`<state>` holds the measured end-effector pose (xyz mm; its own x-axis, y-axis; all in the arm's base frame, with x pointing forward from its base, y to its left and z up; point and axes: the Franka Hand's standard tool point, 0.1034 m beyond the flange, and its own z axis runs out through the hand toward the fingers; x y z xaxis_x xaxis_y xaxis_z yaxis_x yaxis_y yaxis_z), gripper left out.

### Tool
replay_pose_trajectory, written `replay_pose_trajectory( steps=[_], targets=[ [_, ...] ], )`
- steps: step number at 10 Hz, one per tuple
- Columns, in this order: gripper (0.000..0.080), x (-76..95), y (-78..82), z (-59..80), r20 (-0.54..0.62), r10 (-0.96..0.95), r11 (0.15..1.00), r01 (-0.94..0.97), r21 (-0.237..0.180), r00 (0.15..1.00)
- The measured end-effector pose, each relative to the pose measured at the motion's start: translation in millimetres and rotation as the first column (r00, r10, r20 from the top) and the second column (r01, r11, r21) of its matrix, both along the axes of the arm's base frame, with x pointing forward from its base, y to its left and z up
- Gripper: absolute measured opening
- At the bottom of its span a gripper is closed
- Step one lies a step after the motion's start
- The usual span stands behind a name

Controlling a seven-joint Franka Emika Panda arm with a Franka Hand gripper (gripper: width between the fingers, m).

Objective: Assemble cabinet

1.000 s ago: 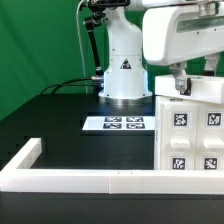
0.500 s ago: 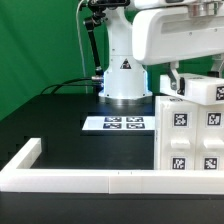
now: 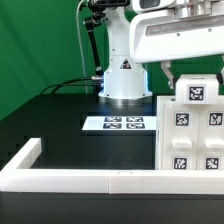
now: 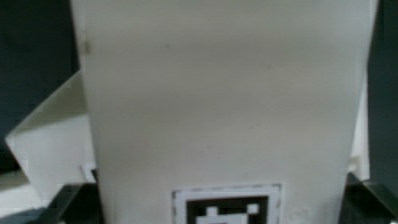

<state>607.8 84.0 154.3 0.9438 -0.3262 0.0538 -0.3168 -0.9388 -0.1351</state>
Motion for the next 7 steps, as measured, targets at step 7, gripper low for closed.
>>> replay_pose_trajectory(
  steps=[7],
  targets=[
    [0.0556, 1.3, -0.2, 0.0, -0.067, -0.464, 0.883, 0.467, 0.044, 0.883]
  ],
)
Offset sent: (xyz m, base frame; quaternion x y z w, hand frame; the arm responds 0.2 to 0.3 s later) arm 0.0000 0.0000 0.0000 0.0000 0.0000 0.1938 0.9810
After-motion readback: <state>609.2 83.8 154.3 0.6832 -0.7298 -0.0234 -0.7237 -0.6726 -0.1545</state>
